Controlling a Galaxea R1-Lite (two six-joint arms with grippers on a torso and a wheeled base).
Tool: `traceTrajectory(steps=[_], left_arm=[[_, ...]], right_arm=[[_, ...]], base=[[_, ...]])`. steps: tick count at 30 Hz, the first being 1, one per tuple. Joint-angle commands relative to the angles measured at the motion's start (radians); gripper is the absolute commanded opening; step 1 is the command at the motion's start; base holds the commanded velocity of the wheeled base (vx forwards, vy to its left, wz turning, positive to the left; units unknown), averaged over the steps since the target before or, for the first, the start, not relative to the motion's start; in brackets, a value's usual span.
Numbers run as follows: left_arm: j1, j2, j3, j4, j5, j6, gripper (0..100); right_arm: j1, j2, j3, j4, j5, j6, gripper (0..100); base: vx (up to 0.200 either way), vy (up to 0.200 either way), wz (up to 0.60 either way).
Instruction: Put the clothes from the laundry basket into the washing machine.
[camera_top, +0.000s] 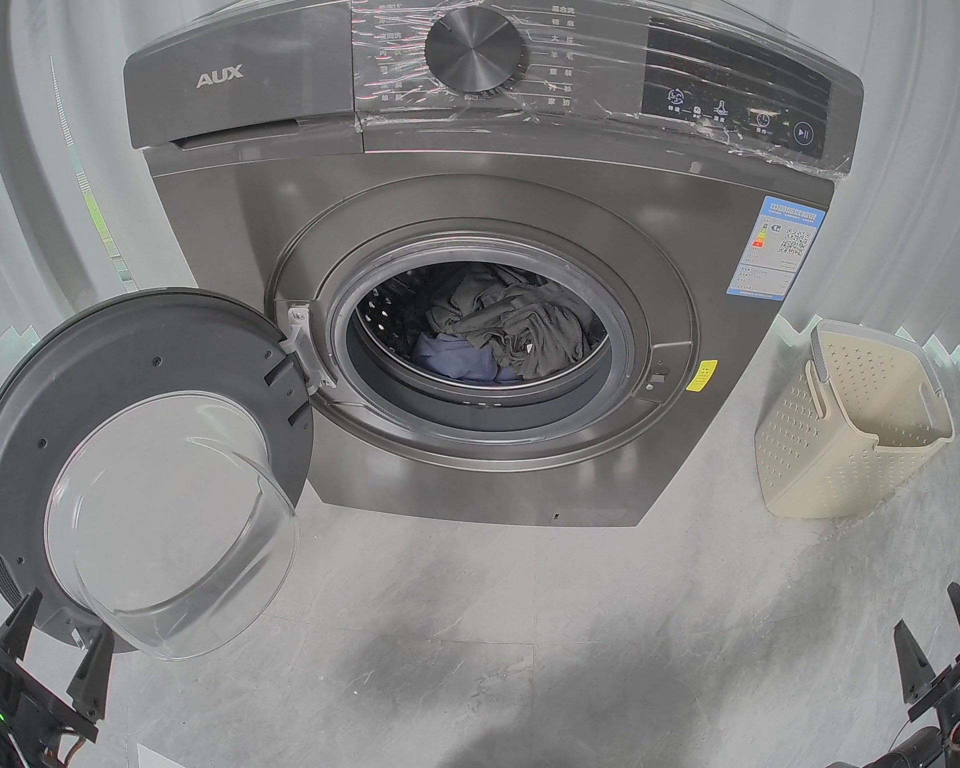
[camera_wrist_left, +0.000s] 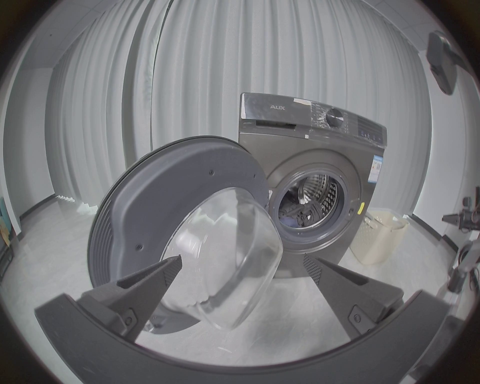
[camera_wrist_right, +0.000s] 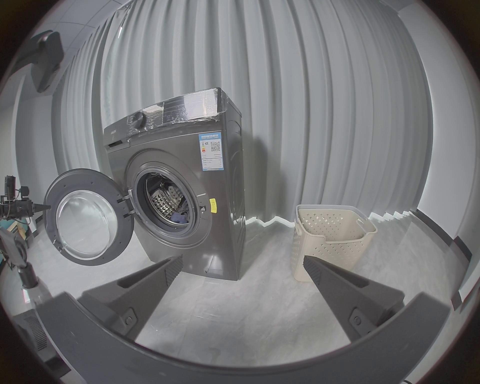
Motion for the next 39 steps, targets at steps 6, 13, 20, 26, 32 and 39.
traceTrajectory(steps=[6,13,20,26,32,39], left_arm=[[0.137,-0.261,0.017,0.186,-0.133,0.09,100],[0.137,-0.261,0.017,0.287,-0.039,0.11,100],[0.138,-0.261,0.017,0.29,0.054,0.13,100],[0.135,-0.261,0.017,0.284,0.063,0.15,100],[0.072,-0.278,0.014,0.296,-0.07,0.106,100],[0.1,-0.327,0.017,0.347,-0.036,0.041,100]], right_arm=[[0.165,-0.09,0.013,0.144,0.02,-0.122,100],[0.162,-0.087,0.015,0.145,-0.207,-0.028,100],[0.048,-0.172,0.005,0.168,-0.145,-0.105,100],[0.053,-0.175,0.008,0.165,-0.046,-0.118,100],[0.053,-0.175,0.005,0.173,-0.08,-0.088,100],[0.053,-0.175,0.015,0.214,-0.06,-0.03,100]], base=[[0.0,0.0,0.0],[0.0,0.0,0.0],[0.0,0.0,0.0],[0.0,0.0,0.0],[0.0,0.0,0.0],[0.0,0.0,0.0]])
